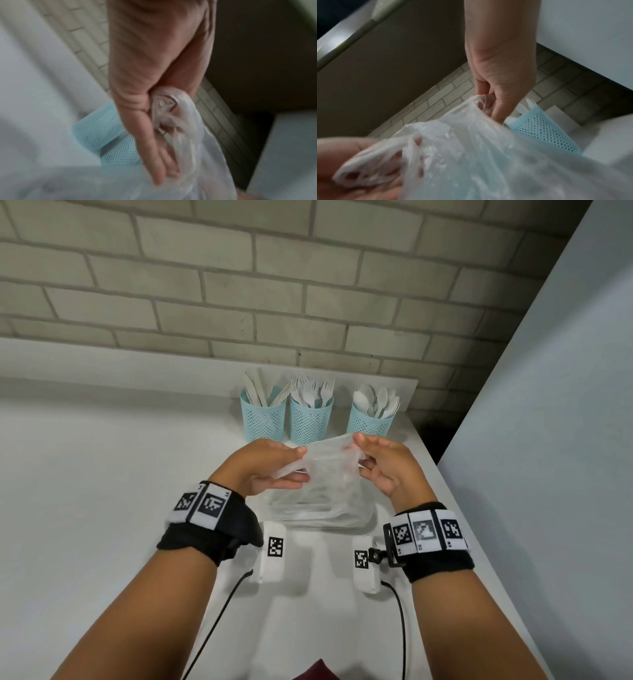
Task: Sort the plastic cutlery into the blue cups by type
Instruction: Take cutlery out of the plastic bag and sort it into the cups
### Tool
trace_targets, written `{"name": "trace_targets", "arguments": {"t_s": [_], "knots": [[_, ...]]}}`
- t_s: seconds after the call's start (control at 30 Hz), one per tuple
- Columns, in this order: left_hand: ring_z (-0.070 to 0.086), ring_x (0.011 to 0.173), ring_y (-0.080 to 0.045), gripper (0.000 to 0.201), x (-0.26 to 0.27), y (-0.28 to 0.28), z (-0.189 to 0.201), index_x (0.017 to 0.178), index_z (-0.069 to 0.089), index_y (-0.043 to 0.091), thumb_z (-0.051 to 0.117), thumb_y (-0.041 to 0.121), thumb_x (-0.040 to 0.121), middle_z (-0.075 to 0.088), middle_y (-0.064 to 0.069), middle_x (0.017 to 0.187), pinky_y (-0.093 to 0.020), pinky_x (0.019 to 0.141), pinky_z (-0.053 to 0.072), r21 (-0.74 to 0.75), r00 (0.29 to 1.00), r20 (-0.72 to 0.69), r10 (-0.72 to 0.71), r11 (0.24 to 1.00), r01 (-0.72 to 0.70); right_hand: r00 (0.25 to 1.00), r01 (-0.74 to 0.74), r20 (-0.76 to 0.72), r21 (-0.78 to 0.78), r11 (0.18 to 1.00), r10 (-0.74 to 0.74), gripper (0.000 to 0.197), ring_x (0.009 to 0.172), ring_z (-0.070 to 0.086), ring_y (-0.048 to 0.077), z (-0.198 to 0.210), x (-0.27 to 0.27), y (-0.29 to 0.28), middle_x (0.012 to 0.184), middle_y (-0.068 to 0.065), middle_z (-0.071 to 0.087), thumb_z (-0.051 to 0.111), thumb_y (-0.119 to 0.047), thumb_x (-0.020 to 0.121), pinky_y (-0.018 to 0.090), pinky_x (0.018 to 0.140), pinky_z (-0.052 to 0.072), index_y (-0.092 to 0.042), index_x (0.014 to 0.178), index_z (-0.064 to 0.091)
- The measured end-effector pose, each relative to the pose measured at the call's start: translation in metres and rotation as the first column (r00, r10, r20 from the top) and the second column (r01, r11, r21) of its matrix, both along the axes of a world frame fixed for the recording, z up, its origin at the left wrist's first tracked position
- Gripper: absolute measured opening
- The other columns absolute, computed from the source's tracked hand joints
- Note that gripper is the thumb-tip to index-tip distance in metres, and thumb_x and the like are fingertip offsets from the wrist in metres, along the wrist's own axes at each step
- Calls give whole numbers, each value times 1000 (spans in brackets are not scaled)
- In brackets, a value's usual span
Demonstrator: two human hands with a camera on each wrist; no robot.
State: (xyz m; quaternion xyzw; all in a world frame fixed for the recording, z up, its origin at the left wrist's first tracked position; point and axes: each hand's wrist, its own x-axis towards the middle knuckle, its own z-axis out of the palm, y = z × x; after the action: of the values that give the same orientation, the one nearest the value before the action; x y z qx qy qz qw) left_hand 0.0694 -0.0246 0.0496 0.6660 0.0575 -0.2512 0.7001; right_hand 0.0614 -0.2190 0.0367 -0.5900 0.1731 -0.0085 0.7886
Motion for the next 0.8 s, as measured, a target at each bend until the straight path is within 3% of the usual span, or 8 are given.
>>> {"name": "trace_targets", "arguments": {"t_s": [0.13,0.23,0.33,0.47,0.53,0.6,0.7,0.8], "knots": [[60,94,-25,9,5,7,-15,101,50,-6,44,-5,94,58,-16,101,-44,87,54,-405,958,-195,210,873,-274,996,84,-66,370,925,-65,14,53,70,17,-11,10,-7,75,13,71,39,1,97,35,69,58,-4,94,51],[67,59,-24,19,9,9,-31,100,55,-2,37,-5,97,66,-18,78,-27,54,59,-588,867,-436,243,652,-478,974,213,-187,555,804,-128,13,54,69,21,-26,17,-8,88,13,67,42,3,96,31,77,58,2,93,54],[51,49,-4,33,17,6,-43,126,50,5,36,-4,97,61,-9,90,-14,32,39,-581,772,-552,317,518,-628,964,189,-253,440,878,-80,10,87,65,28,-35,15,-2,96,15,65,54,-10,93,45,88,50,-7,93,64],[51,78,-5,25,23,12,-50,112,57,10,62,10,87,57,3,97,-18,86,41,-623,872,-413,263,616,-482,983,-100,-161,-57,993,90,24,83,66,15,-20,1,4,86,-1,68,66,-39,83,29,77,55,-16,84,65],[49,101,-12,41,22,15,-46,120,51,12,66,8,83,57,-2,116,-25,89,42,-474,957,-210,202,835,-280,962,-269,-176,-459,847,210,25,68,62,7,-11,-8,7,69,-9,66,75,-36,76,17,58,47,-13,85,68],[49,101,-14,37,18,13,-39,108,52,17,73,9,78,56,-3,110,-22,76,40,-23,995,15,97,995,-96,938,-344,-237,-698,628,251,29,67,56,3,-12,-8,4,72,-9,64,81,-29,71,14,55,39,-8,88,71],[52,93,-16,26,13,12,-39,80,58,15,80,9,70,55,-2,97,-24,71,40,454,956,289,-49,886,-92,957,-286,-232,-854,435,174,22,72,56,10,-11,-5,1,82,0,65,78,-20,74,17,58,40,-3,89,73],[52,89,-15,18,9,11,-40,83,66,9,79,11,71,60,-3,96,-21,75,38,651,884,419,-208,747,-133,981,-193,-168,-916,353,99,31,62,51,14,-9,0,-2,66,3,57,71,-18,82,19,59,37,-11,54,59]]}}
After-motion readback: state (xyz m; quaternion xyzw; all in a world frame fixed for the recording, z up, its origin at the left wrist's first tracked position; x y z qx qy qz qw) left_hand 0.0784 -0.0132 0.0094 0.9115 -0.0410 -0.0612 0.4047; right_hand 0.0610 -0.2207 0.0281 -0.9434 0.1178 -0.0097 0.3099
